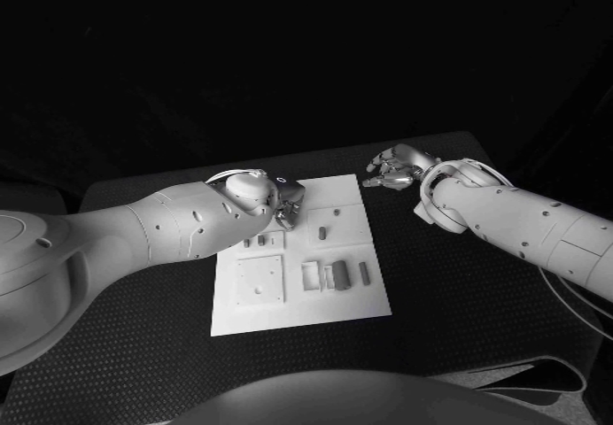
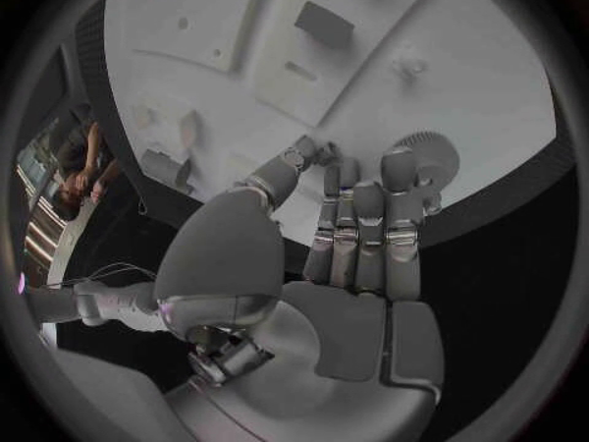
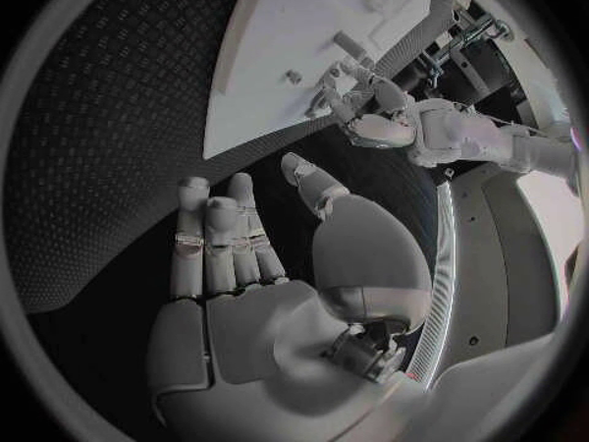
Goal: Assemble the parts on the task board
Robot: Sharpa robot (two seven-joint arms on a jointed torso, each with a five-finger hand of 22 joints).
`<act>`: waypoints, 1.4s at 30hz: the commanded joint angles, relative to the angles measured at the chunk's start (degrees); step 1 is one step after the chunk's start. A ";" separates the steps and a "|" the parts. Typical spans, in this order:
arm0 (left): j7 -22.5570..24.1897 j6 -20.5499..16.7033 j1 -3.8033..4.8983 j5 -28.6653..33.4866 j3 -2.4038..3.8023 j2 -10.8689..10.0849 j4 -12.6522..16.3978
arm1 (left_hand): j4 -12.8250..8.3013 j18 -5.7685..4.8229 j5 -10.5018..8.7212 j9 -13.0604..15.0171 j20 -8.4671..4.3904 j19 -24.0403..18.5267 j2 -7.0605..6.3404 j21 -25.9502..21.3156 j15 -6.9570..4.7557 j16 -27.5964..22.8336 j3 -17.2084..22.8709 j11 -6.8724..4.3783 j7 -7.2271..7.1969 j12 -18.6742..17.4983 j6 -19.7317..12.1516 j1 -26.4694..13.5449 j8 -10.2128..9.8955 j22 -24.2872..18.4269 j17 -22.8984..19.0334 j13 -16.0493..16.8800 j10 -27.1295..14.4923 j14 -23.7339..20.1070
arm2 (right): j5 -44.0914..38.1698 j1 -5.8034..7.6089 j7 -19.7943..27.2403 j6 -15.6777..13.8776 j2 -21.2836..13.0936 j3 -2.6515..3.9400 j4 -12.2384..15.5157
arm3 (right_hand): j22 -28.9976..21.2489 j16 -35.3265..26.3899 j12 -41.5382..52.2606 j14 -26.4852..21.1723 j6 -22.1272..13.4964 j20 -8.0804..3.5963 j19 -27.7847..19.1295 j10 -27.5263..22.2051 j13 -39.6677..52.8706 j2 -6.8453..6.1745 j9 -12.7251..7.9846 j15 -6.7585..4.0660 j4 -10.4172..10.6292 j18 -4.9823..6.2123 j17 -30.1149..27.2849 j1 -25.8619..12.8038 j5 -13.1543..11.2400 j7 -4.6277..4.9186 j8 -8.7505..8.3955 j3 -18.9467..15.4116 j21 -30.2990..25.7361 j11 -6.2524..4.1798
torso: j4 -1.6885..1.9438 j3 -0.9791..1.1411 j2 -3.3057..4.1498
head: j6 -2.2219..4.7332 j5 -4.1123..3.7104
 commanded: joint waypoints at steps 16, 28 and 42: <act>1.73 0.89 -0.66 0.81 0.03 0.50 -1.37 | -0.28 5.32 -0.01 -0.19 -0.01 0.65 0.60 0.64 0.03 -0.65 1.42 -0.04 -0.13 -1.35 0.45 1.15 0.30 1.34 0.11 -0.74 0.67 1.48 | -0.39 0.00 0.20 0.70 0.21 0.01 -0.12 | 0.90 -0.24 0.15 -0.44 -0.11 -0.31 0.02 -0.50 -0.09 0.07 -0.09 0.03 0.24 0.88 -0.10 -0.35 -0.05 0.61 0.21 0.00 -0.33 0.03 | 0.03 -0.03 0.06 | -0.01 -0.27; 2.56 1.69 -0.66 0.81 0.03 0.39 -1.70 | -0.12 5.51 -0.35 0.08 -0.06 1.07 3.30 1.25 -0.18 -0.85 4.10 -0.29 -0.37 -1.88 1.18 3.05 0.81 1.31 0.37 -1.25 2.25 2.39 | -0.39 0.00 0.21 0.85 0.31 0.01 -0.30 | 0.90 -0.23 0.16 -0.44 -0.11 -0.31 0.02 -0.50 -0.10 0.08 -0.10 0.03 0.25 0.88 -0.10 -0.37 -0.05 0.61 0.22 0.00 -0.33 0.03 | 0.00 -0.07 0.02 | -0.01 -0.29; 5.30 -3.32 -0.66 1.74 0.03 -0.06 -2.12 | -0.10 5.51 -0.36 0.66 -0.46 2.01 5.35 1.94 -0.70 -0.80 7.48 -0.81 -0.47 -2.08 1.52 3.65 1.45 1.27 0.66 -1.48 3.97 3.71 | -0.39 0.00 0.20 0.92 0.33 0.00 -0.31 | 0.90 -0.23 0.19 -0.44 -0.10 -0.31 0.02 -0.49 -0.10 0.09 -0.10 0.03 0.27 0.88 -0.10 -0.40 -0.05 0.60 0.23 -0.01 -0.33 0.03 | 0.05 -0.08 -0.01 | -0.01 -0.25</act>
